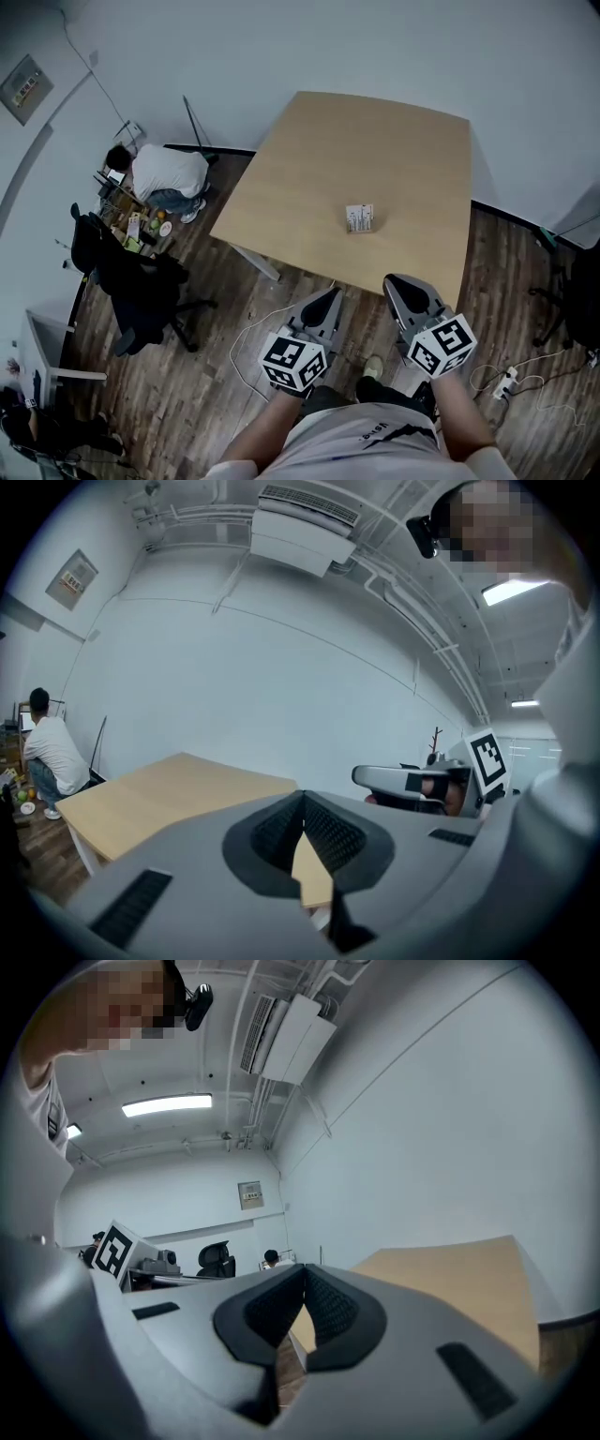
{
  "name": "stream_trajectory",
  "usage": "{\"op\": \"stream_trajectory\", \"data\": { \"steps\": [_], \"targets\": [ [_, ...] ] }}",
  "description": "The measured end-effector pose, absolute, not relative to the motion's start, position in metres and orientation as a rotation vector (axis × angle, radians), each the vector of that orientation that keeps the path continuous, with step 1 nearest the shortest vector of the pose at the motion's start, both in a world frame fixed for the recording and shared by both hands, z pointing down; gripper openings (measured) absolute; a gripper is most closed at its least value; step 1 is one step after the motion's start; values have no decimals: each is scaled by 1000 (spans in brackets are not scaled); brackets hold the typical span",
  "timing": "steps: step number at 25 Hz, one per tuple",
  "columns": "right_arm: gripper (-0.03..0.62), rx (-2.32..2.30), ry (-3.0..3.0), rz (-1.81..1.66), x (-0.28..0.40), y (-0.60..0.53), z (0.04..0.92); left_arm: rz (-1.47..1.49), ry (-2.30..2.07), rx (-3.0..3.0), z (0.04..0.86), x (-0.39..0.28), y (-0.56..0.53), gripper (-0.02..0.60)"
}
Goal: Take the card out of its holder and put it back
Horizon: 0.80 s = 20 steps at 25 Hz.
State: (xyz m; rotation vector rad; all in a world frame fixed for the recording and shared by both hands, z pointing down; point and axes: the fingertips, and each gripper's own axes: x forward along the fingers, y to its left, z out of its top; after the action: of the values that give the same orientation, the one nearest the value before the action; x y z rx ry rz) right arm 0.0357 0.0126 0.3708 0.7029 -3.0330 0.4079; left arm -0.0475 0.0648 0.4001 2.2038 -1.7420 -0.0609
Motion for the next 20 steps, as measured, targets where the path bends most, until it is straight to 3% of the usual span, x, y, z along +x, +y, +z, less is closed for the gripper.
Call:
{"op": "stream_trajectory", "data": {
  "steps": [20],
  "targets": [
    [12,715,-2906,527,-39,-111,430,236,-1319,2465,540,-138,-138,14]
  ]
}}
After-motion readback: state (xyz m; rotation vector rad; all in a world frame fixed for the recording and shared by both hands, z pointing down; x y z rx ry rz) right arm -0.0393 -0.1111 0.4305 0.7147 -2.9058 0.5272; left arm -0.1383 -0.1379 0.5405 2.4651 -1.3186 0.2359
